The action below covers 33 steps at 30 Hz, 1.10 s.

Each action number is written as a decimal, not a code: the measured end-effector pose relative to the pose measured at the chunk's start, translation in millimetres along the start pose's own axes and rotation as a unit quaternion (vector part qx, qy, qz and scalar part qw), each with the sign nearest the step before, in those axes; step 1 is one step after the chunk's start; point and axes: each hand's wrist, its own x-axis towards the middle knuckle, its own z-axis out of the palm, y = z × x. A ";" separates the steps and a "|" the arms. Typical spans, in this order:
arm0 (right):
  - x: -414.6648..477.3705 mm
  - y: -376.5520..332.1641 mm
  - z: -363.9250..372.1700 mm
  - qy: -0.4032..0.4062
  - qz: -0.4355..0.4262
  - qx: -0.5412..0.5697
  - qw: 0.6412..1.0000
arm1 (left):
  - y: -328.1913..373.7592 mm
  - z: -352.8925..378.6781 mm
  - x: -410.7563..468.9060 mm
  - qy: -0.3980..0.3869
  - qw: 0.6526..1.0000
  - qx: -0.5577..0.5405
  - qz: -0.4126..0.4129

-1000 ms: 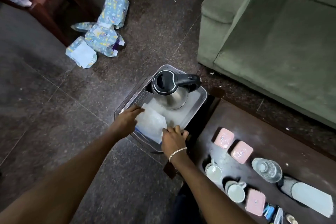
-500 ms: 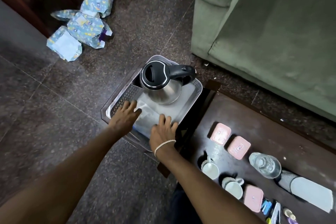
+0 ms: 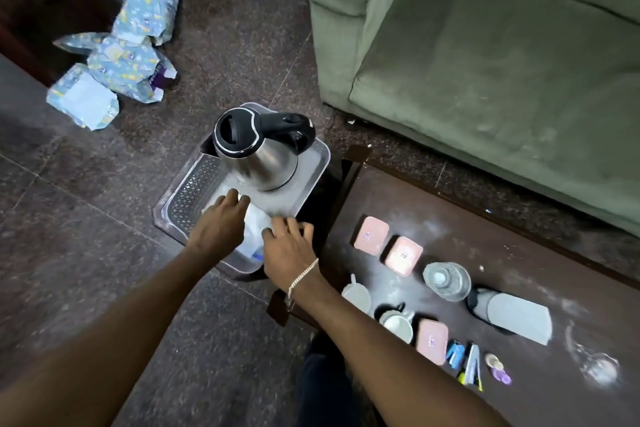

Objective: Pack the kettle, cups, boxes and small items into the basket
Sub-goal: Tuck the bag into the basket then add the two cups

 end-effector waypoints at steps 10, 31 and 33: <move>-147.5 117.1 -29.1 -0.037 0.170 -0.012 0.985 | 158.7 30.8 -63.4 0.054 0.991 -0.100 0.075; -251.7 160.4 50.3 -0.155 0.284 -0.082 0.943 | 268.9 145.8 -86.3 -0.122 0.982 -0.138 -0.049; -250.5 162.6 51.1 -0.155 0.278 -0.088 0.944 | 266.8 145.2 -86.7 -0.120 0.983 -0.132 -0.045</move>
